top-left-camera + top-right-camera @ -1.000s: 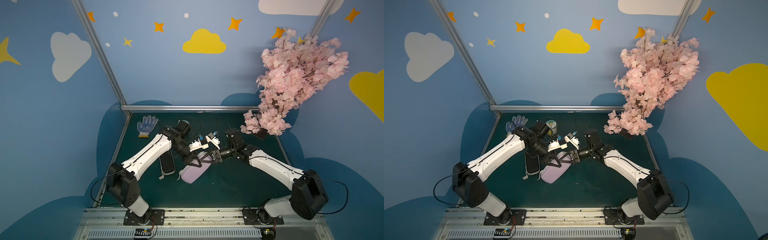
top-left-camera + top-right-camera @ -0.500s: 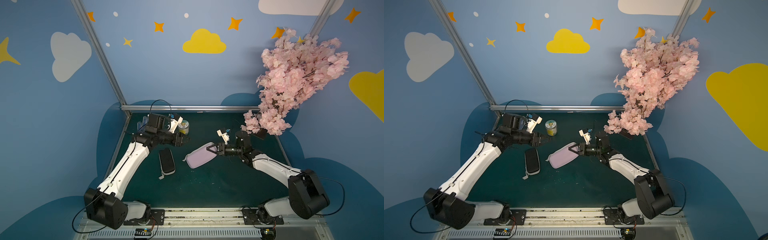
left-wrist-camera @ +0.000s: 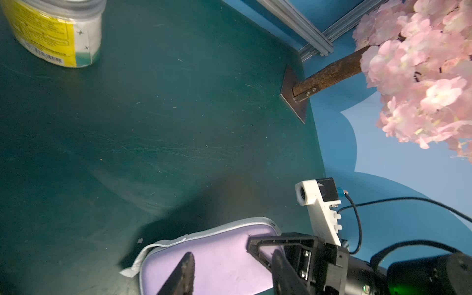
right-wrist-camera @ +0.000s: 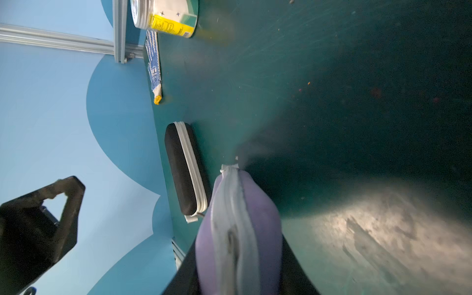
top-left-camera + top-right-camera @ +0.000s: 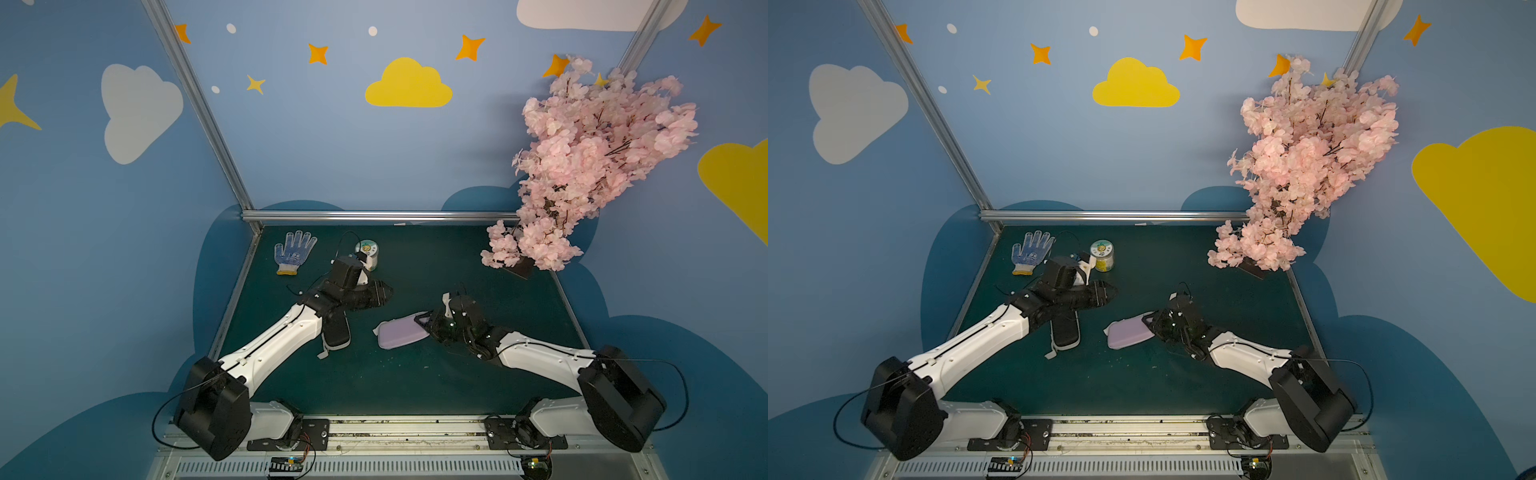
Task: Put umbrellas into zippered umbrella sleeves
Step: Place the umbrella sleeve at the center of the board, then adjust the umbrella sleeve at the center of the board.
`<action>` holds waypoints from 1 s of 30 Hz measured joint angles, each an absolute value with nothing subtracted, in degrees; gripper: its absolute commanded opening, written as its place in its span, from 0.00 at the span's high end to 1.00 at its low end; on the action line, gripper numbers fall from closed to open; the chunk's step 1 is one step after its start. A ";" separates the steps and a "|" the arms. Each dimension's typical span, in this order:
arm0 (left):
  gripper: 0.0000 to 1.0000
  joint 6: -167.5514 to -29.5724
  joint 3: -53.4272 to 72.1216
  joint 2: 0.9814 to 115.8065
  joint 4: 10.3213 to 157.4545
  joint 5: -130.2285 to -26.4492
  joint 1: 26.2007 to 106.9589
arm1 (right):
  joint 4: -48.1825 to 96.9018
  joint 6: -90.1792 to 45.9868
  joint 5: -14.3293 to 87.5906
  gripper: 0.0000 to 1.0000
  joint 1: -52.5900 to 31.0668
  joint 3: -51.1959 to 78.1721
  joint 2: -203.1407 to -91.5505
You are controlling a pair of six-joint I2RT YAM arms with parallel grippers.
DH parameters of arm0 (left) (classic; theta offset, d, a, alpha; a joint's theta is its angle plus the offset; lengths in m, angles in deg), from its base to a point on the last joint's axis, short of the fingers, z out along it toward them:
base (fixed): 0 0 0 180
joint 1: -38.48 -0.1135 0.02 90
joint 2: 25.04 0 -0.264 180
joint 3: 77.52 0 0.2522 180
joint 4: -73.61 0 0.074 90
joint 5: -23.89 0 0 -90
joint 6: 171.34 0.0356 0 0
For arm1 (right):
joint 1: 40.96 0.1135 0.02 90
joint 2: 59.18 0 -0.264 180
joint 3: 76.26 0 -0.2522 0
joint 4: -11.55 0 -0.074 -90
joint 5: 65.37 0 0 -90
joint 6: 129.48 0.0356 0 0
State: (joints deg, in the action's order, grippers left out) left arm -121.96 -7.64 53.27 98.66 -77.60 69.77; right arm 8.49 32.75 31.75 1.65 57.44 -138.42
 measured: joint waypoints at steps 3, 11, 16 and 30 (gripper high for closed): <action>0.54 -123.43 -7.62 57.05 96.54 -75.83 71.89 | 0.99 36.57 27.33 0.65 3.50 57.66 -142.77; 0.56 -123.60 -6.33 61.42 97.11 -73.51 73.38 | 1.45 42.21 23.16 0.39 5.06 61.34 -144.24; 0.59 -123.54 -6.26 61.88 97.19 -73.14 73.38 | 18.81 40.68 22.46 0.27 4.84 61.75 -134.01; 0.51 -131.73 -15.90 54.67 102.07 -78.69 79.04 | 47.75 -1.53 34.04 0.40 -8.91 41.82 -136.54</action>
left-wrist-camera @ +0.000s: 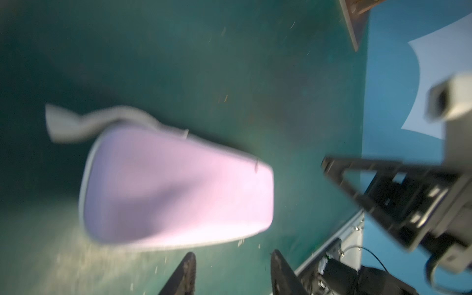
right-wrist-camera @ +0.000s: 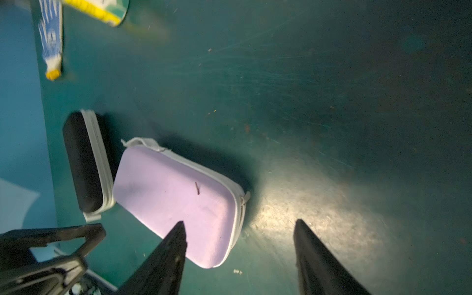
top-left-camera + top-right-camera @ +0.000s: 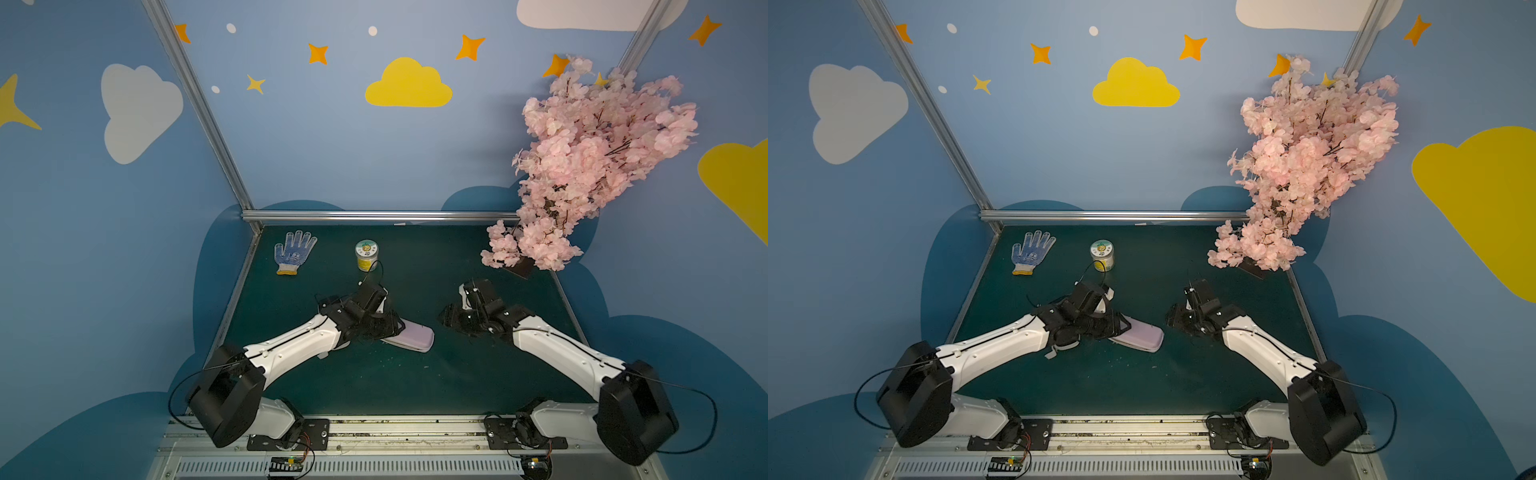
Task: Put umbrellas into zippered umbrella sleeves
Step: Adjust the umbrella sleeve at the center of the board.
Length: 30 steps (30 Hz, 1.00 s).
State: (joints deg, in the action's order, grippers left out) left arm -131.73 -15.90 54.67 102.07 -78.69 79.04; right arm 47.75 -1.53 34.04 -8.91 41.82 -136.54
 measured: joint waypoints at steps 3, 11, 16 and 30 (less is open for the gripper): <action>0.55 -134.42 -16.47 55.82 102.02 -79.48 80.46 | 49.74 -8.85 40.27 0.42 -9.52 35.54 -144.61; 0.73 -136.93 -11.86 63.30 99.10 -79.89 84.39 | 48.21 -9.85 50.76 0.47 -9.54 33.84 -153.48; 0.78 -136.87 -12.27 64.11 99.66 -79.23 83.41 | 44.71 -3.73 51.70 0.49 -6.92 37.34 -153.00; 0.81 -136.93 -16.43 60.22 99.47 -78.56 81.13 | 44.49 0.35 45.82 0.42 -0.17 40.83 -144.22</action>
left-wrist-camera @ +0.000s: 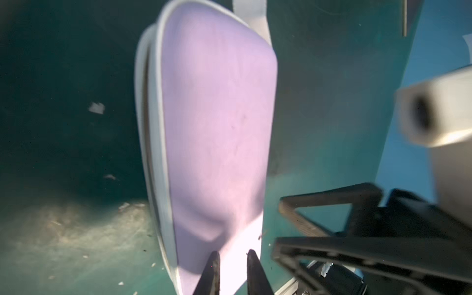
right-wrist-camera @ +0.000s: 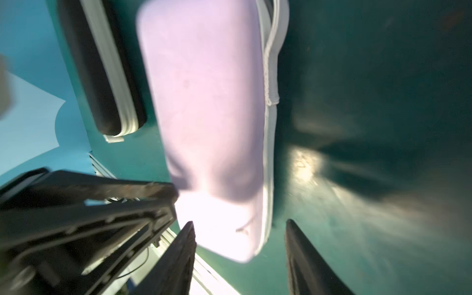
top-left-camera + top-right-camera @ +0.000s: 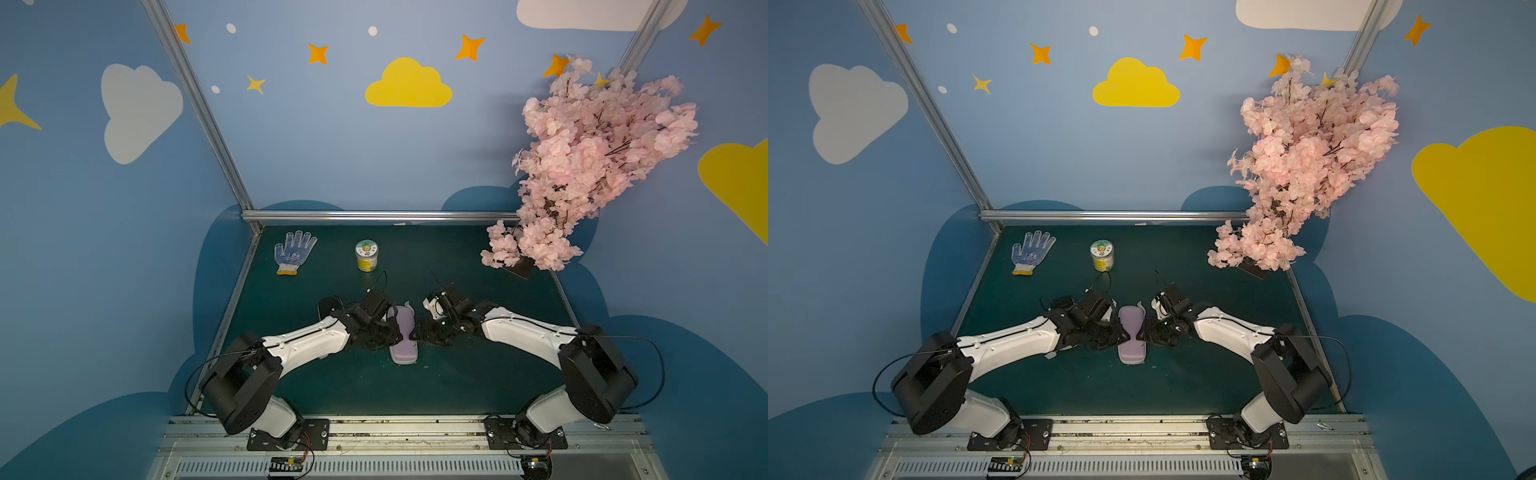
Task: Put umbrellas into zippered umbrella sleeves
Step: Adjust the umbrella sleeve at the center of the board, then zip the zipper on the umbrella sleeve.
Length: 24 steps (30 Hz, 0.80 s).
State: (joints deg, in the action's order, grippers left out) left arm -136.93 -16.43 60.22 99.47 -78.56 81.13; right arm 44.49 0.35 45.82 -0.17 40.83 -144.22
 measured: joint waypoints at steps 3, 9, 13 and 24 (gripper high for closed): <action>0.83 -137.07 -17.41 60.20 98.35 -78.95 80.96 | 45.58 -5.61 43.96 0.45 -0.19 43.00 -138.12; 0.84 -137.55 -19.88 63.28 93.50 -81.16 79.89 | 46.65 -10.88 43.51 0.50 3.53 49.86 -135.89; 0.84 -138.92 -22.13 63.61 88.60 -83.32 79.10 | 47.40 -11.27 42.26 0.50 7.15 50.67 -136.08; 0.83 -142.73 -26.22 65.77 76.10 -87.06 77.35 | 47.92 -12.72 36.80 0.48 12.75 45.77 -145.07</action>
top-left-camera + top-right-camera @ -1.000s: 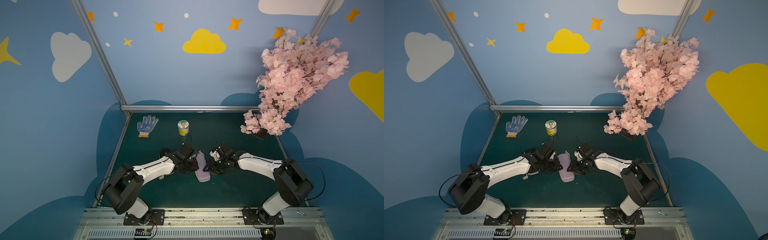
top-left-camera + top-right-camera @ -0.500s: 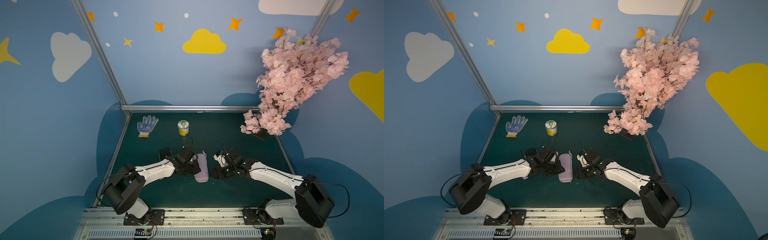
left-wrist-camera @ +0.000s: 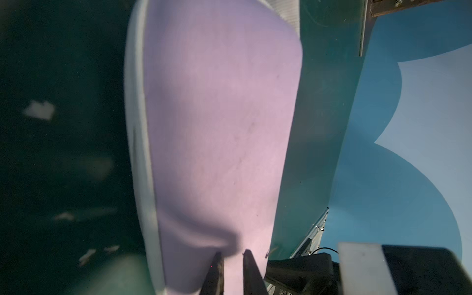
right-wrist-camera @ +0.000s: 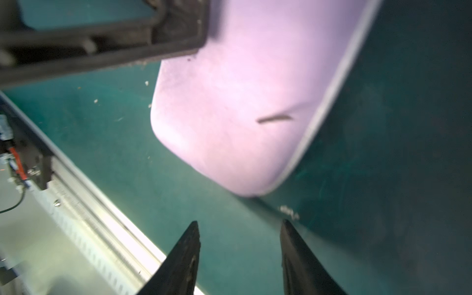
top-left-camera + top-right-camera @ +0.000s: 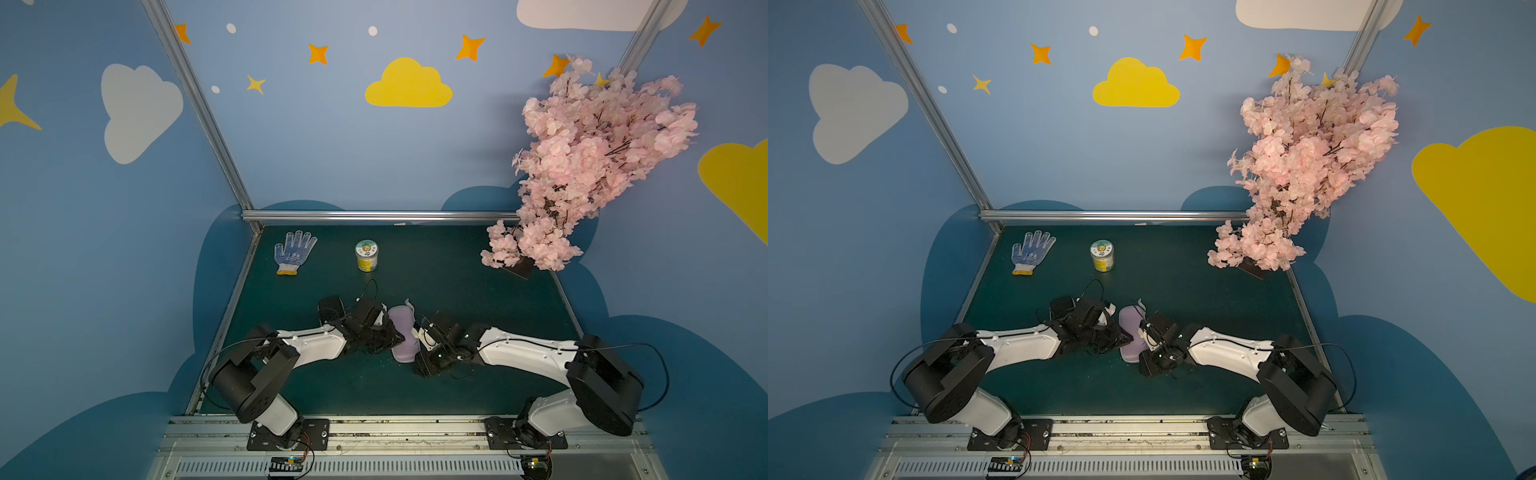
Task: Put umbrellas into zippered umbrella sleeves
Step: Zip the zipper on the umbrella sleeve.
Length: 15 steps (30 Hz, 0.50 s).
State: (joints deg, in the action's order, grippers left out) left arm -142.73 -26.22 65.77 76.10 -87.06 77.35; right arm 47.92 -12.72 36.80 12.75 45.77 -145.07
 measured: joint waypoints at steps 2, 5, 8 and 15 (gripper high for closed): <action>0.83 -142.49 -25.74 66.71 75.01 -87.41 76.89 | 48.47 -13.74 35.53 0.48 12.66 44.22 -147.34; 0.83 -141.70 -24.75 68.13 74.38 -88.33 76.04 | 48.73 -15.01 34.48 0.50 11.74 42.91 -148.85; 0.84 -140.69 -23.75 69.59 73.87 -88.92 75.10 | 48.49 -16.10 33.63 0.53 10.10 41.90 -149.59; 0.83 -138.20 -21.23 71.67 74.97 -89.75 74.27 | 42.70 -19.93 31.53 0.57 8.68 43.50 -149.57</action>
